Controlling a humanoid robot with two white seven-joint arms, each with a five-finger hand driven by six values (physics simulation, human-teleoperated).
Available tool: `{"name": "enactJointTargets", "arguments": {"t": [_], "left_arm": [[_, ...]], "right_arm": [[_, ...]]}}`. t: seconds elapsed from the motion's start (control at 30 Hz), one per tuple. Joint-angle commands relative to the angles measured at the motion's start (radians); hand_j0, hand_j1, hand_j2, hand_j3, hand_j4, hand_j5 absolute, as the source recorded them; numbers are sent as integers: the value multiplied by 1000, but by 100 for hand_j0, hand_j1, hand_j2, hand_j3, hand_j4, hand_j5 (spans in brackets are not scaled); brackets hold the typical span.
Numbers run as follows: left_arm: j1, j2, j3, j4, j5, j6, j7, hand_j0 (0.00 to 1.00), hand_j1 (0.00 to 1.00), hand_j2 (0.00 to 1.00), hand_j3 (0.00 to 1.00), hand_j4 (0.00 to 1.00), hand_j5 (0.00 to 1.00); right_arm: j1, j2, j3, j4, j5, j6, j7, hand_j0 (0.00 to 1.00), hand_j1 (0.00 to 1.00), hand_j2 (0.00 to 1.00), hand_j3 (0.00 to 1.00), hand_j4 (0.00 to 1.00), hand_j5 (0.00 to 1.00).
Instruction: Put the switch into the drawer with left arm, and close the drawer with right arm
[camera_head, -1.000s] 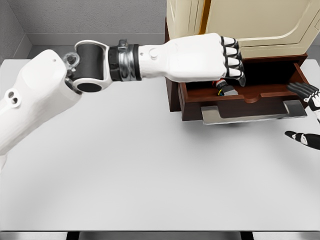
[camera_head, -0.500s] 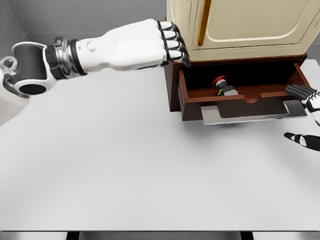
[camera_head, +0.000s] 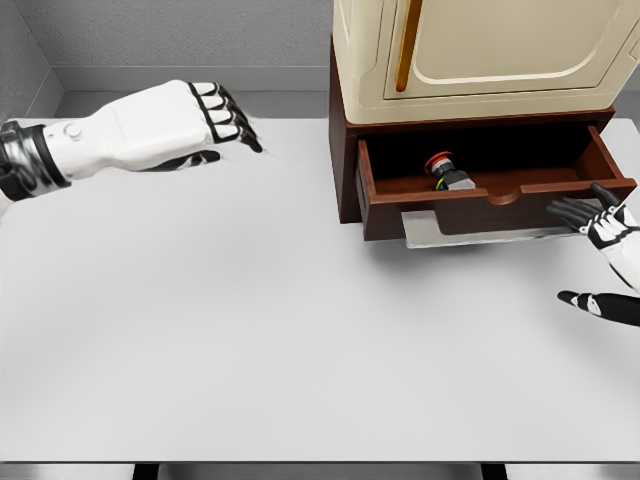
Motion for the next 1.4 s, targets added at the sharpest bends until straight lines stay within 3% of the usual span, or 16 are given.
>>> {"name": "enactJointTargets", "arguments": {"t": [0.0, 0.07, 0.33, 0.6, 1.2, 1.37], "left_arm": [[8, 49, 40, 14, 36, 1, 1, 69, 69, 69, 69, 69, 69], [54, 64, 94, 22, 36, 1, 1, 69, 69, 69, 69, 69, 69], [63, 66, 99, 29, 36, 1, 1, 72, 72, 72, 72, 72, 72], [63, 66, 99, 36, 35, 1, 1, 100, 100, 100, 100, 100, 100], [63, 66, 100, 57, 35, 1, 1, 100, 100, 100, 100, 100, 100], [61, 66, 106, 51, 36, 1, 1, 100, 100, 100, 100, 100, 100]], "right_arm": [[0, -1, -12, 0, -9, 0, -4, 100, 100, 100, 100, 100, 100], [-2, 0, -44, 0, -23, 0, -6, 100, 100, 100, 100, 100, 100], [3, -3, -54, -1, -51, 0, -4, 100, 100, 100, 100, 100, 100], [52, -23, -38, -3, -52, 0, -4, 100, 100, 100, 100, 100, 100], [25, -15, -31, 0, -40, 0, 3, 100, 100, 100, 100, 100, 100], [-46, -12, 31, 2, -23, 0, 3, 100, 100, 100, 100, 100, 100]]}}
